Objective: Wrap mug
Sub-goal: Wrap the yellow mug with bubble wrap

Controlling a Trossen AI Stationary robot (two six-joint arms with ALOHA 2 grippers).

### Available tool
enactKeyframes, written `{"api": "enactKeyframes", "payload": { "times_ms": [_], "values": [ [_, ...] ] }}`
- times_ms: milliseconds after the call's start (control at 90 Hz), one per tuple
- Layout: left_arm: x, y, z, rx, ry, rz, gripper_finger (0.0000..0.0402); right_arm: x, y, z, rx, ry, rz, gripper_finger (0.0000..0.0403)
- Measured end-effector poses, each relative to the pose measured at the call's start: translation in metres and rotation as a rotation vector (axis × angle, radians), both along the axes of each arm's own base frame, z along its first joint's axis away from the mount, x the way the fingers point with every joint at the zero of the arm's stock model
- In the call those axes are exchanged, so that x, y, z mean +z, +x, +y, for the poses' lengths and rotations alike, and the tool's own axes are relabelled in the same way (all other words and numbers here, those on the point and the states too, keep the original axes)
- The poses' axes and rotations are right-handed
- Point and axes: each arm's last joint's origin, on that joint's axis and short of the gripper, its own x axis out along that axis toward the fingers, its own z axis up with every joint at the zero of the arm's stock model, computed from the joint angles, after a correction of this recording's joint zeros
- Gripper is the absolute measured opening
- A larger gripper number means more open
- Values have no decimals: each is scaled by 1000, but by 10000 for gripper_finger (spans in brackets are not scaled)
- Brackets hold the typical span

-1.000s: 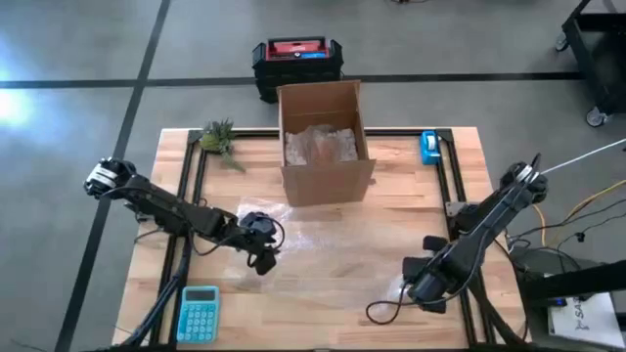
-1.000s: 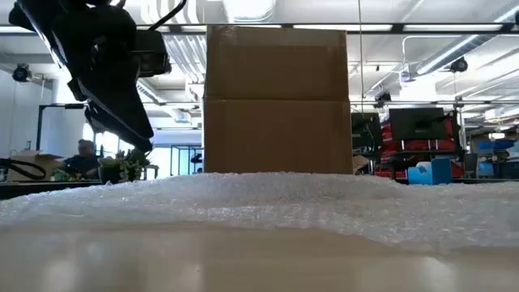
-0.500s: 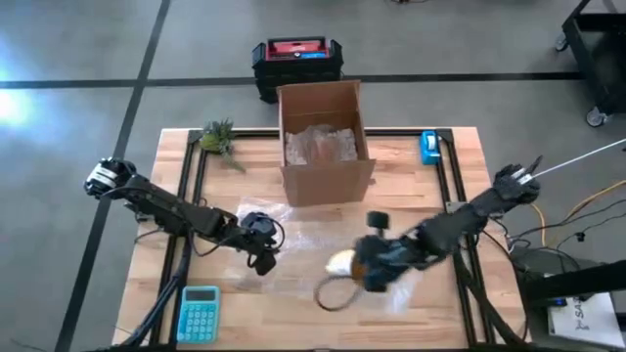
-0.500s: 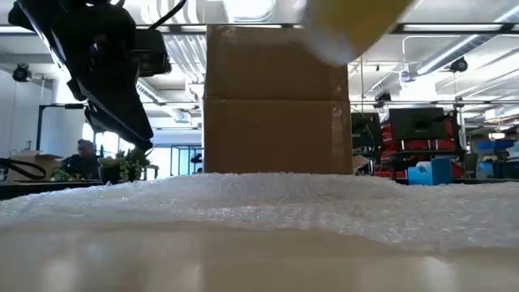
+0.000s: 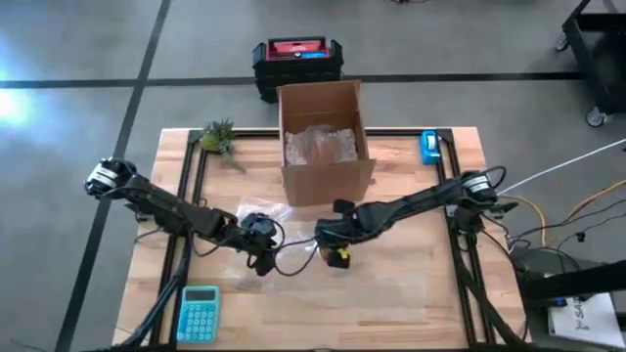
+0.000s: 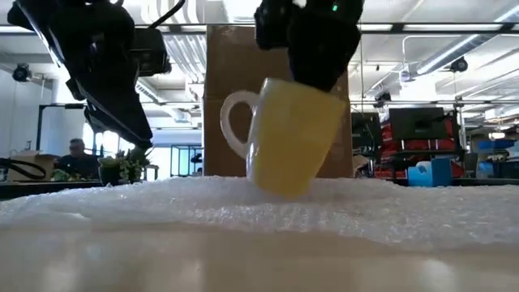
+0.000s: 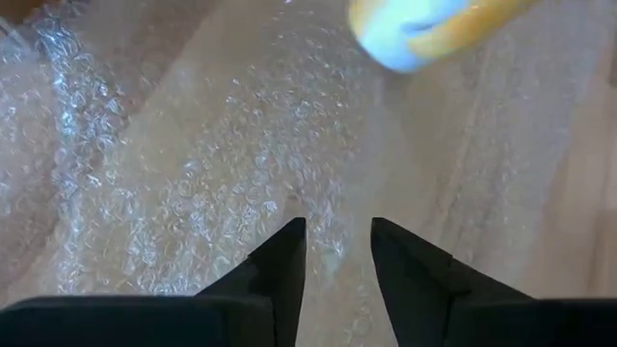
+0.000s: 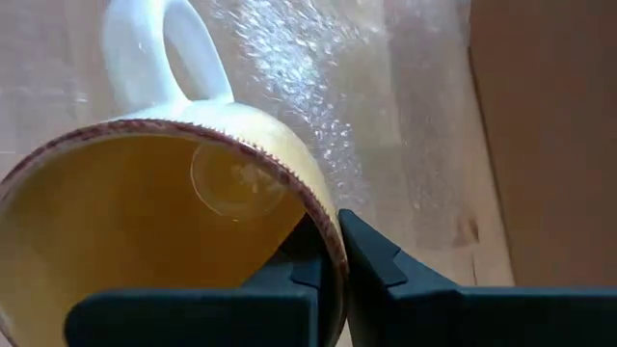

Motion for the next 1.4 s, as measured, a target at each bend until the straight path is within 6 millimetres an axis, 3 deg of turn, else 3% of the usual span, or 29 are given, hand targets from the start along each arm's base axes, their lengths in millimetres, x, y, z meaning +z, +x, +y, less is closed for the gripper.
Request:
{"api": "enactKeyframes", "payload": {
  "times_ms": [133, 311, 467, 678, 811, 989, 1211, 1400],
  "values": [
    [0, 0, 0, 0, 0, 0, 101, -2, 3, -2, 1, 15, -9, 25],
    [0, 0, 0, 0, -2, -6, 101, 3, 7, -1, 47, 15, -63, 86],
    [1, 1, 0, 0, -3, -9, 100, 28, 2, -1, 86, -3, -23, 148],
    [0, 0, 0, -1, -3, -7, 109, 69, -35, 7, 59, -13, 124, 197],
    [0, 0, -1, -2, -3, -6, 117, 74, -72, 25, 28, -17, 199, 210],
    [0, 0, -1, -2, -3, -7, 125, 45, -120, 53, -17, -20, 239, 217],
    [1, 1, -1, -1, -5, -18, 121, -20, -174, 73, -72, -38, 299, 211],
    [5, 5, -2, -8, -19, -77, 109, -60, -192, 77, -64, 96, 312, 197]
  ]
}}
